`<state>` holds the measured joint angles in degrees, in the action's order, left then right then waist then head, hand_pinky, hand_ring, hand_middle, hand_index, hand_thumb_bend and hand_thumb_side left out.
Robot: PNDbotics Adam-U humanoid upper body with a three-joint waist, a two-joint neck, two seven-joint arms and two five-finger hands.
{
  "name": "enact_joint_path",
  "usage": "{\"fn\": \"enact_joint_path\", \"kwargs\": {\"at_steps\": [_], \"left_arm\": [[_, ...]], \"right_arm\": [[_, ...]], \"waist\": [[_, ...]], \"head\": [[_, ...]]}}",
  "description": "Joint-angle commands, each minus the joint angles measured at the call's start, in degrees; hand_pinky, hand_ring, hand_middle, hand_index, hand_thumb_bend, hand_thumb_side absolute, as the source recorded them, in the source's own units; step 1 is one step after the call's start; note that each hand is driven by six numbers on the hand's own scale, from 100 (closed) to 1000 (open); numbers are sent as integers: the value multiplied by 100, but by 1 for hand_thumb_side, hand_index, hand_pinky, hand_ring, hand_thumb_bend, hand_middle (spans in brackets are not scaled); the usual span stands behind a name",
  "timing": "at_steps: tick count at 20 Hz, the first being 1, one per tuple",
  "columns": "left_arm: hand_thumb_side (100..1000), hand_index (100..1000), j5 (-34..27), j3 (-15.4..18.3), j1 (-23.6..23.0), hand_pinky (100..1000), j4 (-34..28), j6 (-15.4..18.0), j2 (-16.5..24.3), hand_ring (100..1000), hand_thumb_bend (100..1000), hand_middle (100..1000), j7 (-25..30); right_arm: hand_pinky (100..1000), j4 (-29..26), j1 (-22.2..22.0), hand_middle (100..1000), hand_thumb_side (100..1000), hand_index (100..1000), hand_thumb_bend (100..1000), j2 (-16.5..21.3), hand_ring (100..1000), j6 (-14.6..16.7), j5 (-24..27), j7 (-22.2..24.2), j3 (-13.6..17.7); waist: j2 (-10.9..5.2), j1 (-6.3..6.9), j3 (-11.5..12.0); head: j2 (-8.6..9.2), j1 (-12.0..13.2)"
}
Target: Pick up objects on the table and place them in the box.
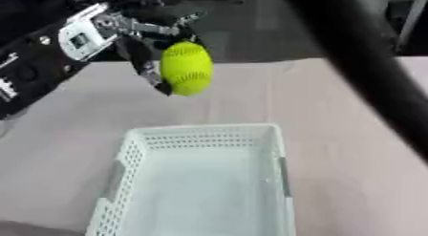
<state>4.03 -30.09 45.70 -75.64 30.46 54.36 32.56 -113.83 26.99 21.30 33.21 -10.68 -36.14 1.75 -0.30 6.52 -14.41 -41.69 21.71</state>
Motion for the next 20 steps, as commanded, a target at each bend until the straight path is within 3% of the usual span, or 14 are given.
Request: {"fn": "enact_joint_path", "kwargs": {"at_steps": [1,6,11,12,13,14,15,16,17,18,20], "left_arm": [[584,472,-261,-189,-33,100,-748,1098,372,100,100,202,1449],[593,482,-625,-464,-170,100,-1450,744,488,100,100,205,1894],[625,487,-362,-850,-271,100,-1999,471,626,100,100,234,1939],[644,499,-204,-900,-276,100,-2063,437,641,100,100,277,1940],[671,572,-58,-923,-276,100,-2112,431,645,203,100,409,1940],[769,728,91,-931,-267,395,-2153,453,653,502,100,619,1941],[726,662,270,-938,-266,263,-2184,498,655,371,100,524,1941],[887,878,500,-945,-249,730,-2208,555,670,799,226,836,1941],[866,852,831,-960,-237,672,-2230,642,674,754,188,801,1941],[925,949,1116,-963,-231,887,-2226,739,668,933,338,936,1941],[961,980,1712,-943,-215,962,-2161,957,641,1000,395,990,1941]], "right_arm": [[310,-76,95,473,963,587,100,121,448,100,-3,-79,-13],[311,-76,112,473,963,587,100,120,448,109,19,-64,-17],[311,-76,131,473,963,586,100,119,448,115,43,-42,-30],[311,-76,131,473,963,586,100,119,448,116,48,-38,-31],[311,-76,131,473,963,586,100,120,448,117,51,-34,-33],[310,-76,129,473,962,586,100,121,448,117,53,-29,-33],[310,-76,128,473,962,586,100,122,448,116,55,-25,-33],[310,-76,127,473,962,586,100,123,448,115,57,-21,-35],[310,-76,128,473,962,586,100,122,448,114,60,-17,-36],[310,-76,129,473,962,586,100,122,448,115,62,-14,-37],[310,-76,130,473,962,586,100,121,448,118,65,-12,-34]], "waist": [[-67,-23,-21],[-68,-14,-52],[-69,-2,-90],[-70,-2,-94],[-70,-2,-95],[-71,-2,-95],[-70,-2,-95],[-71,-1,-98],[-70,-2,-101],[-70,-3,-102],[-69,-4,-103]], "head": [[61,79],[77,127],[68,173],[66,178],[65,182],[62,189],[61,191],[58,196],[57,200],[53,205],[52,212]]}}
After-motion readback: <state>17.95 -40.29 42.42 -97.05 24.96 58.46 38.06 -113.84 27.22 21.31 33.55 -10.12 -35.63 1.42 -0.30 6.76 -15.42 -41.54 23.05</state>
